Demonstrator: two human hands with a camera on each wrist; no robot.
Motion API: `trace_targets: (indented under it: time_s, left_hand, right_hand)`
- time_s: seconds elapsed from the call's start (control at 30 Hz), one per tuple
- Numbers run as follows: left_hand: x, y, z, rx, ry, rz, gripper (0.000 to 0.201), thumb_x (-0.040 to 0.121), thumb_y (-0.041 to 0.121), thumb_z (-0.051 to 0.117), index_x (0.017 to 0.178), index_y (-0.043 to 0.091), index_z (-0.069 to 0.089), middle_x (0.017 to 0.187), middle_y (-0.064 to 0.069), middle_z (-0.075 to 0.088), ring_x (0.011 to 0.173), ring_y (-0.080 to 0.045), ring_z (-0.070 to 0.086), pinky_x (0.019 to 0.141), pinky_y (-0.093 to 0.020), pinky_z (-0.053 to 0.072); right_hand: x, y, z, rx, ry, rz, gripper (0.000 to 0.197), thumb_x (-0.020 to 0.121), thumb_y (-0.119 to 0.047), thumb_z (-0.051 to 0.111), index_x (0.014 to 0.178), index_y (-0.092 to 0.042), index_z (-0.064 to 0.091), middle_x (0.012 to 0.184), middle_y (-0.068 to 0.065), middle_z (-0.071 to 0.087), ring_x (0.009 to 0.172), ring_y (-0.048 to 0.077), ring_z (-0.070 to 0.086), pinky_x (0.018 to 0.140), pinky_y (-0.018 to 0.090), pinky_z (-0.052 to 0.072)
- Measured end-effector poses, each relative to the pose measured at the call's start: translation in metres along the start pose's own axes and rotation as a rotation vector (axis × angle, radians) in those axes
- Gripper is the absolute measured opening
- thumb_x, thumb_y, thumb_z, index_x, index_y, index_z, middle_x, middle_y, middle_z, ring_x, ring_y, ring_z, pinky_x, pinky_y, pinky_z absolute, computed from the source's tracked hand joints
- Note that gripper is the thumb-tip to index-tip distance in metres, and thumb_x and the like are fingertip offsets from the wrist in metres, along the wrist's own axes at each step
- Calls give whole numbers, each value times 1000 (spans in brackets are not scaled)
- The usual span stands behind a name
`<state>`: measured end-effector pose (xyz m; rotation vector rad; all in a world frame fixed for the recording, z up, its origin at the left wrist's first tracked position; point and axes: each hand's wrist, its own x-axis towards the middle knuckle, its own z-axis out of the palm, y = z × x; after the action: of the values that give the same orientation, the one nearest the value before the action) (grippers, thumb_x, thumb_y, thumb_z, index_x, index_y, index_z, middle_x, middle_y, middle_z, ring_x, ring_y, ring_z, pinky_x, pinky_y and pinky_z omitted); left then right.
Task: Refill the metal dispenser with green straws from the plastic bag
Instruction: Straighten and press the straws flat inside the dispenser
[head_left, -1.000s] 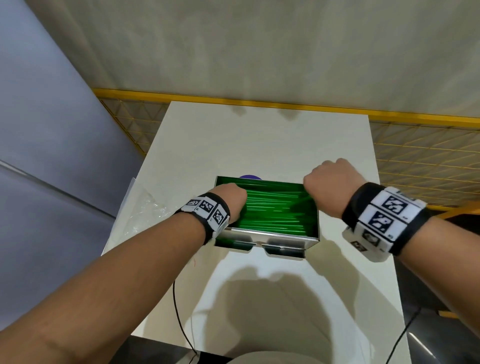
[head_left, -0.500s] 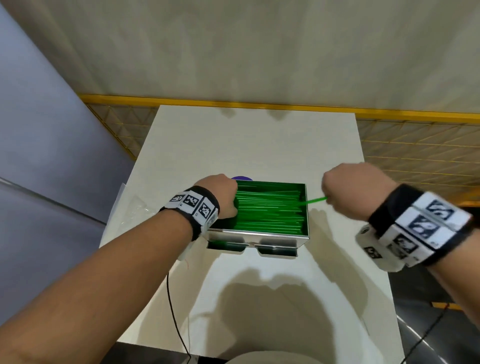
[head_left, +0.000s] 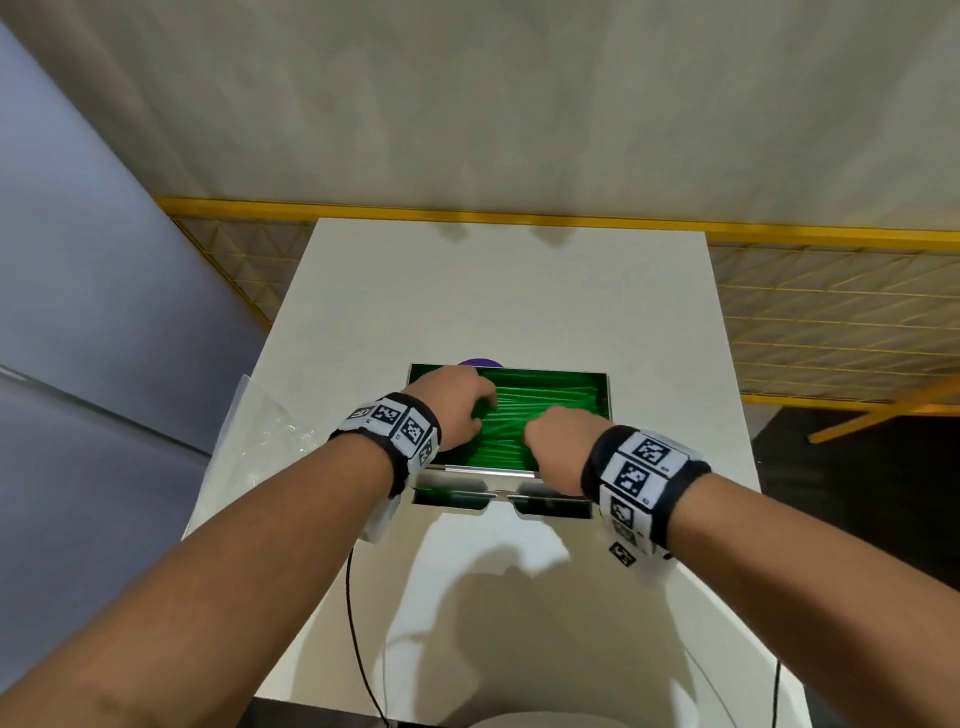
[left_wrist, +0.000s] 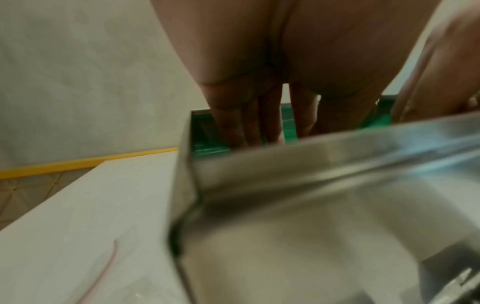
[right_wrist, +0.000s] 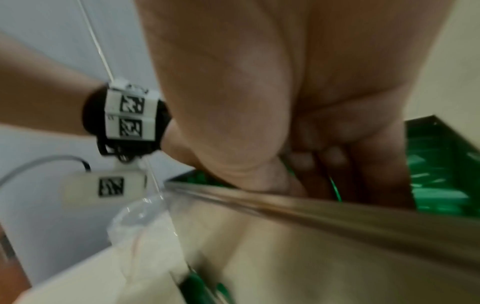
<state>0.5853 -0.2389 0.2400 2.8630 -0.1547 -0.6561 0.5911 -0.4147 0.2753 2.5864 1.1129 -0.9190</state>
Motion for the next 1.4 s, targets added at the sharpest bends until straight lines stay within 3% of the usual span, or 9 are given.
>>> trace_targets:
  time_s: [0.17,0.3,0.4,0.47,0.6,0.87,1.07,1.23,1.4]
  left_hand:
    - [-1,-6,-4,67,-23,-13,34,92,19,64,125,25,69,128,-3,65,117,-25,60,100,-38,50]
    - [-2,-6,-5,213,-86,-63,26,91,14,62,114,18,73,115,-8,68,104,-31,65,91,-43,56]
    - [-2,-3,-1,244,-11,-42,20,91,11,58,109,12,67,110,-10,65,101,-31,63,85,-42,55]
    - [-2,1,-2,235,39,-4,18,91,8,56,107,12,63,107,-10,64,99,-30,62,81,-40,52]
    - [2,6,1,169,8,6,32,86,1,55,116,13,56,104,-10,67,95,-30,65,82,-45,56]
    - [1,0,6,141,-66,-15,23,91,9,58,113,13,62,105,-9,66,98,-29,65,83,-39,55]
    - [-2,7,-8,94,67,57,18,89,23,62,105,17,64,103,-3,63,94,-24,62,82,-39,55]
    - [-3,20,-2,131,-152,80,28,82,43,73,88,15,73,81,-2,70,77,-21,64,69,-32,54]
    - [1,11,2,237,-260,59,26,86,36,73,95,11,75,89,-8,72,83,-28,67,68,-33,52]
  right_hand:
    - [-1,7,-1,-67,-80,19,18,95,-6,46,97,-8,64,93,10,64,79,27,55,71,33,48]
    - [-6,12,-4,42,131,20,13,86,0,47,82,-11,53,77,4,48,77,28,56,65,33,42]
    - [3,20,-2,46,288,0,30,85,0,50,113,-9,55,101,11,52,97,32,57,69,36,42]
    - [11,21,2,0,191,29,37,88,-3,53,124,-6,52,114,15,56,102,34,59,75,38,49]
    - [15,21,10,-29,-9,47,27,92,-4,49,115,-5,62,110,15,66,97,31,67,81,37,56]
    - [6,23,0,121,271,-3,21,88,-5,51,105,-11,62,96,7,52,82,26,53,69,32,42]
    - [12,16,13,148,0,-5,25,87,-1,49,98,-9,70,94,11,70,85,29,66,77,36,57]
    - [19,24,10,228,258,54,20,87,-6,52,105,-11,61,99,7,53,87,30,62,72,33,48]
    - [24,25,16,180,159,111,42,86,-10,54,127,-12,48,119,16,48,99,37,59,84,45,54]
